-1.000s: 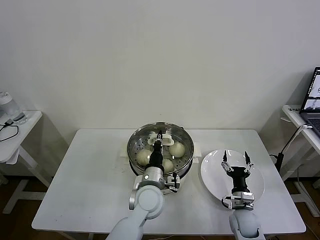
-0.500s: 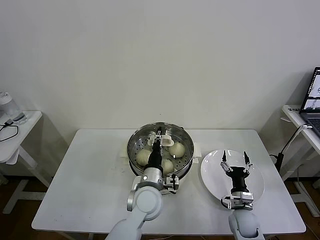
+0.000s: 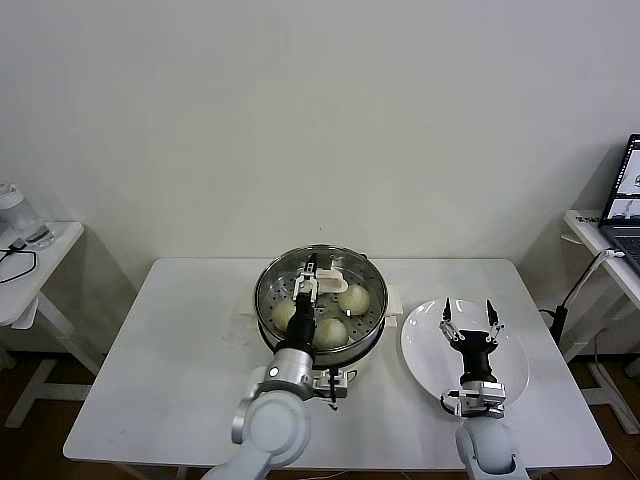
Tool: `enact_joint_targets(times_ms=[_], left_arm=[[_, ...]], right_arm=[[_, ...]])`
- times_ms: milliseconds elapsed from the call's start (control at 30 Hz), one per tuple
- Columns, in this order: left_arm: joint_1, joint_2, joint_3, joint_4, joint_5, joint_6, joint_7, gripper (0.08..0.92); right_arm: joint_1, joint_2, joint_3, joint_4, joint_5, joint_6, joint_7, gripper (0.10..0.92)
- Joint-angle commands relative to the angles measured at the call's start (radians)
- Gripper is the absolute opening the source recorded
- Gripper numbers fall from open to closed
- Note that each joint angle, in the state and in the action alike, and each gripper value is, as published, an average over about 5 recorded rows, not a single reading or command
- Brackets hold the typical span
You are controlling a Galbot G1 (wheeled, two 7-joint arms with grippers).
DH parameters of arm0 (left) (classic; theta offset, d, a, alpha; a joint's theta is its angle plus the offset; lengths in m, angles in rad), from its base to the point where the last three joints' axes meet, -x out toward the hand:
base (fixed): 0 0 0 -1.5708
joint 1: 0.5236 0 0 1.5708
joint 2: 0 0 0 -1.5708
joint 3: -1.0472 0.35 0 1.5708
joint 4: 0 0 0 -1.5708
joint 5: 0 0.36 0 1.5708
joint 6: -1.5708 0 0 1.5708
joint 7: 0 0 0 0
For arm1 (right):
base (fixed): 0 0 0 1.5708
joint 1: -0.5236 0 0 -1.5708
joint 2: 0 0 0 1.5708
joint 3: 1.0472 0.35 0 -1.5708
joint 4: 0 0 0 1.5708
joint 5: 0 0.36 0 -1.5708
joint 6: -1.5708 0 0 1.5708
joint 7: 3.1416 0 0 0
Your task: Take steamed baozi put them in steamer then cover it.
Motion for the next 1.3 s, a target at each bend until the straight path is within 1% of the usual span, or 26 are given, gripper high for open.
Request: enact_joint_targets(times_ms=[33,100,200,267,333,400,500,667,767,1033,1300], left_arm=[[0.108,0.152,-0.077,-0.283,-0.291,-0.014,-0.025,0.822],[0.140,0.171,-0.170,-0.304,-0.492,-0.044,-0.125,0.823],[0.186,0.171,-0.355,-0.280,-0.849,-0.148,-0.328,0.823],[0.209,0.165,-0.461,-0.232,-1.034,-0.240,-0.403,0.823],[0.231,0.163,-0.557,-0.175,-1.203,-0.334,-0.432,0.823],[0.249,0.158,-0.636,-0.110,-1.342,-0.417,-0.435,0.823],[0.272,0.141,-0.712,-0.008,-1.466,-0.515,-0.399,0.823],[0.307,0.120,-0.736,0.116,-1.564,-0.635,-0.317,0.823],[0.322,0.109,-0.738,0.160,-1.568,-0.687,-0.287,0.823],[0.352,0.098,-0.730,0.183,-1.567,-0.739,-0.252,0.823],[0.354,0.095,-0.721,0.193,-1.559,-0.733,-0.249,0.823]], right_arm=[[-0.012,-0.013,-0.016,0.020,0.049,-0.031,0.014,0.823],[-0.019,-0.019,-0.020,0.027,0.077,-0.043,0.015,0.823],[-0.034,-0.027,-0.021,0.042,0.127,-0.067,0.001,0.823],[-0.045,-0.029,-0.022,0.051,0.152,-0.077,-0.009,0.823],[-0.053,-0.030,-0.025,0.056,0.167,-0.080,-0.014,0.823],[-0.061,-0.031,-0.027,0.060,0.172,-0.085,-0.018,0.823],[-0.072,-0.033,-0.031,0.071,0.176,-0.107,-0.017,0.823],[-0.091,-0.043,-0.038,0.086,0.172,-0.144,-0.011,0.823],[-0.103,-0.047,-0.038,0.093,0.164,-0.157,-0.010,0.823],[-0.123,-0.048,-0.024,0.099,0.183,-0.127,-0.035,0.823],[-0.133,-0.043,-0.018,0.111,0.199,-0.114,-0.039,0.823]])
